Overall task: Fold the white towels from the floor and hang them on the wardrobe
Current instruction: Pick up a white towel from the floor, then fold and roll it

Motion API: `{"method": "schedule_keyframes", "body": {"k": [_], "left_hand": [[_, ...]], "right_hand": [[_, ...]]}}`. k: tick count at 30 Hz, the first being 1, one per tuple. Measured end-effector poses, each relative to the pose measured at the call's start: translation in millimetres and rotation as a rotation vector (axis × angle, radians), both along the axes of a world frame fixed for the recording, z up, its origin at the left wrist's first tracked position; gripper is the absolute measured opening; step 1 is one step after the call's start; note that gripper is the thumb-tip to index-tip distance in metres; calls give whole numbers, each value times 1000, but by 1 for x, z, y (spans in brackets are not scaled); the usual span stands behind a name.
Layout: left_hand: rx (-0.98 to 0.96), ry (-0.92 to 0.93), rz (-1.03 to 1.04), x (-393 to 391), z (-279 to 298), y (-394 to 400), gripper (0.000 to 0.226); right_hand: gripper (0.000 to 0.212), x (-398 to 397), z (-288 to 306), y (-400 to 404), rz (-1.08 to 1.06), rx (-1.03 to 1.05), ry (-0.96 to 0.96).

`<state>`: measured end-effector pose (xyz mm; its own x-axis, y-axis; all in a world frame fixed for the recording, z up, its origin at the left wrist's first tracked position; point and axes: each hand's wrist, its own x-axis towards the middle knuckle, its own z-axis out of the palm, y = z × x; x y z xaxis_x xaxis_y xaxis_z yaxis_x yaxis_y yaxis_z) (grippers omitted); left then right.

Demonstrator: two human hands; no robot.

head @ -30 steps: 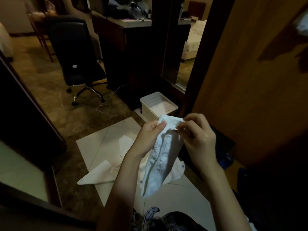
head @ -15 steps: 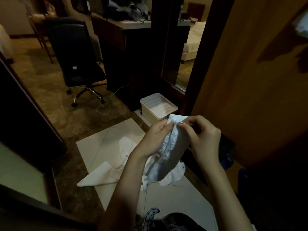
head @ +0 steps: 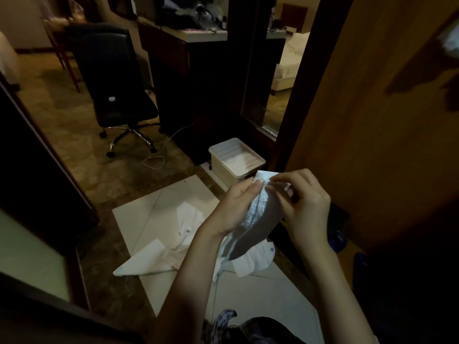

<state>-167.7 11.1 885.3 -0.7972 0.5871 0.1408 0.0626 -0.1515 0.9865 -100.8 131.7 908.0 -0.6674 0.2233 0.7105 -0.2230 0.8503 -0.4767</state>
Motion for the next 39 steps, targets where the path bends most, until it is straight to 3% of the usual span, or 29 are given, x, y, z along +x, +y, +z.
{"method": "schedule_keyframes", "body": {"k": [5,18,24,28,32,39], "left_hand": [[-13,-14,-45,2,-1,-2,29],[32,-37,-113,8,0,-2,33],[18,-11,-92,10,5,0,33],[12,-37,-82,9,2,1,32],[33,-77,-104,11,2,1,29],[123,-130,-145,15,9,3,35]], "right_hand": [[16,4,9,2,-13,143,-119],[25,8,22,3,20,175,-286],[20,8,21,4,-24,289,-197],[16,9,21,8,-62,342,-240],[16,12,24,10,-44,298,-323],[8,14,31,11,114,-102,-326]]}}
